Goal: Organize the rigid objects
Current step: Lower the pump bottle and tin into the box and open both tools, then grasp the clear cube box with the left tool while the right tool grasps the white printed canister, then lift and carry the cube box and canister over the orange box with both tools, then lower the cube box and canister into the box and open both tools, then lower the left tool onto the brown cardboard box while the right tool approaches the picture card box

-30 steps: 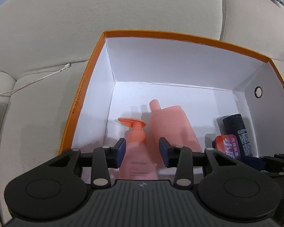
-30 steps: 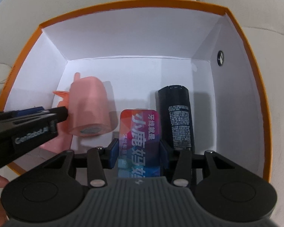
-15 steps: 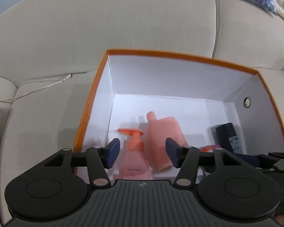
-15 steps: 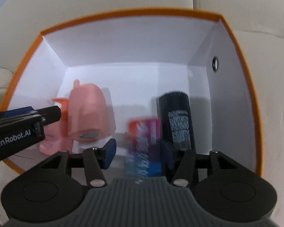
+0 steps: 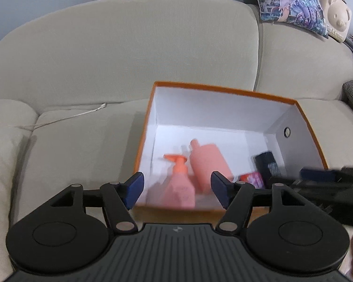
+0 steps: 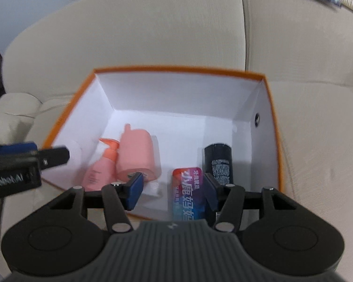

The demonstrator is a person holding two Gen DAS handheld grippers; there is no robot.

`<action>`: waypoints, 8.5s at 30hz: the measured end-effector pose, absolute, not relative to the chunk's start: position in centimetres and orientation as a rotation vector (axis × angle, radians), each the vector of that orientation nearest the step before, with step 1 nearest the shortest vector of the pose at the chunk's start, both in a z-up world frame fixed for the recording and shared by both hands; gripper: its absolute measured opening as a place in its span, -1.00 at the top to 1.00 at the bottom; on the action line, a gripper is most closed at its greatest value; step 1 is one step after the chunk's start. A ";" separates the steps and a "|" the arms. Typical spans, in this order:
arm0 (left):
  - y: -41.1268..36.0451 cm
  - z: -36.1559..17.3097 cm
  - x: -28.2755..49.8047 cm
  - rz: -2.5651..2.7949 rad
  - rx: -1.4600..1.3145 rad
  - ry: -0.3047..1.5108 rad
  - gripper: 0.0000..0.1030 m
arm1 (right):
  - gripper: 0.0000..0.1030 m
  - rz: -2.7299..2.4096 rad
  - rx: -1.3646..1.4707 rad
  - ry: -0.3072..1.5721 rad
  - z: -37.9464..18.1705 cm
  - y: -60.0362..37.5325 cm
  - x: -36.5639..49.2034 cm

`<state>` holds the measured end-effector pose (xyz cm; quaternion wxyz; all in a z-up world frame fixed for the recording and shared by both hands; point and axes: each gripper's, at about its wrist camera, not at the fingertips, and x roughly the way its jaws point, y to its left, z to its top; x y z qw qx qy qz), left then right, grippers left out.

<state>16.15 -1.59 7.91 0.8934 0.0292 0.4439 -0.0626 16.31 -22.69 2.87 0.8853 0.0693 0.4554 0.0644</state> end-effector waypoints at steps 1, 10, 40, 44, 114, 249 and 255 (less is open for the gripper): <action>-1.4 7.8 15.4 -0.127 0.064 0.923 -0.51 | -0.20 0.137 0.141 0.930 3.5 -22.7 15.6; 0.5 2.5 12.4 -0.082 0.071 1.071 -0.53 | -0.24 0.159 0.126 0.890 4.5 -22.3 9.5; 2.1 -3.3 12.8 -0.047 -0.009 1.208 -0.59 | -0.35 0.173 0.121 1.249 -6.6 -22.8 -1.6; 1.8 -4.1 12.6 -0.044 0.017 1.226 -0.58 | -0.34 0.166 0.098 1.280 -8.2 -22.4 -1.9; 4.7 1.3 10.7 -0.089 -0.110 1.081 -0.03 | 0.09 0.077 0.133 1.158 -7.4 -24.3 -1.2; -4.0 0.2 10.8 -0.256 0.044 1.113 -0.53 | -0.18 0.134 0.286 0.982 2.5 -24.6 3.1; -4.8 -2.6 11.8 -0.257 0.053 1.181 -0.53 | -0.21 0.118 0.277 1.018 1.3 -24.9 2.8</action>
